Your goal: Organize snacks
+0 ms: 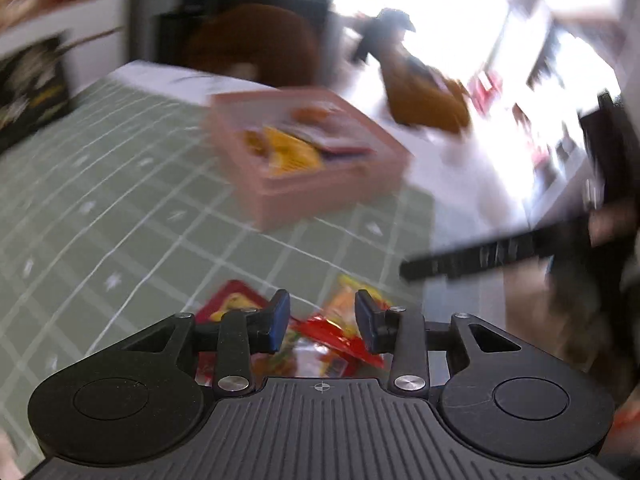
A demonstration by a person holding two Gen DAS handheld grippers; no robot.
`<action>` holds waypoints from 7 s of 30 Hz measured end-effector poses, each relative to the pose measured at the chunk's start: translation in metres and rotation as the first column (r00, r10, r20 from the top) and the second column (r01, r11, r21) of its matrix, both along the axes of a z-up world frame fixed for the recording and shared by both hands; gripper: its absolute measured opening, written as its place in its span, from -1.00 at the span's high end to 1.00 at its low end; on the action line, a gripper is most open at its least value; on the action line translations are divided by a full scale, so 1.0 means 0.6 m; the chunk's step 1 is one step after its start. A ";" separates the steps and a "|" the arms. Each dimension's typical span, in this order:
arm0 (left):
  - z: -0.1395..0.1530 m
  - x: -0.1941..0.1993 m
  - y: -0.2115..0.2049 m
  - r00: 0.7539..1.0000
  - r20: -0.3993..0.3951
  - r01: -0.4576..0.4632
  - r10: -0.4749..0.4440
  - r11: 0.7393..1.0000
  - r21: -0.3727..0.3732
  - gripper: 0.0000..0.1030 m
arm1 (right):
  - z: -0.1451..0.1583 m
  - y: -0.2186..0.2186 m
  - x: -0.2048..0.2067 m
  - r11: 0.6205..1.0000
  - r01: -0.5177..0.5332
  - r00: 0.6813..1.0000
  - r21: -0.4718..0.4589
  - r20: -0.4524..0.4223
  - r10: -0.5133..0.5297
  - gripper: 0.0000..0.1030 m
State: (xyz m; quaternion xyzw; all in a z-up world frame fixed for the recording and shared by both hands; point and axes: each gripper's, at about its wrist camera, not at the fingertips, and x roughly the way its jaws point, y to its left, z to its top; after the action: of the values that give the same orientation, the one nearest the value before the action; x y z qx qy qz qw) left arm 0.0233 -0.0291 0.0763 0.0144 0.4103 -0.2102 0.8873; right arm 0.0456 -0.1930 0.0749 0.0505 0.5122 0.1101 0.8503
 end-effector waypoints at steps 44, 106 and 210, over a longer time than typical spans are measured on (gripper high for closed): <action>-0.080 0.063 -0.200 0.855 -0.172 0.518 -0.490 0.781 0.350 0.06 | -0.081 -0.168 0.040 0.979 0.082 0.995 0.189 -0.063 -0.072 -0.89; -0.062 -0.105 0.224 0.780 -0.247 -0.606 0.575 0.792 -0.073 -0.07 | -0.080 0.233 0.005 0.928 -0.362 0.932 -0.084 -0.029 0.361 -1.00; 0.009 0.117 0.002 0.970 0.009 -0.239 0.241 0.965 -0.108 -0.06 | 0.070 -0.149 0.188 0.998 -0.035 0.985 0.055 0.171 0.025 -0.46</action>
State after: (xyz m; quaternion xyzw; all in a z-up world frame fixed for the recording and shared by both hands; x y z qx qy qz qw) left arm 0.0937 -0.0279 0.0816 -0.0801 0.3875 -0.1224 0.9102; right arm 0.1582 -0.2825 0.1172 0.0577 0.4349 0.1415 0.8874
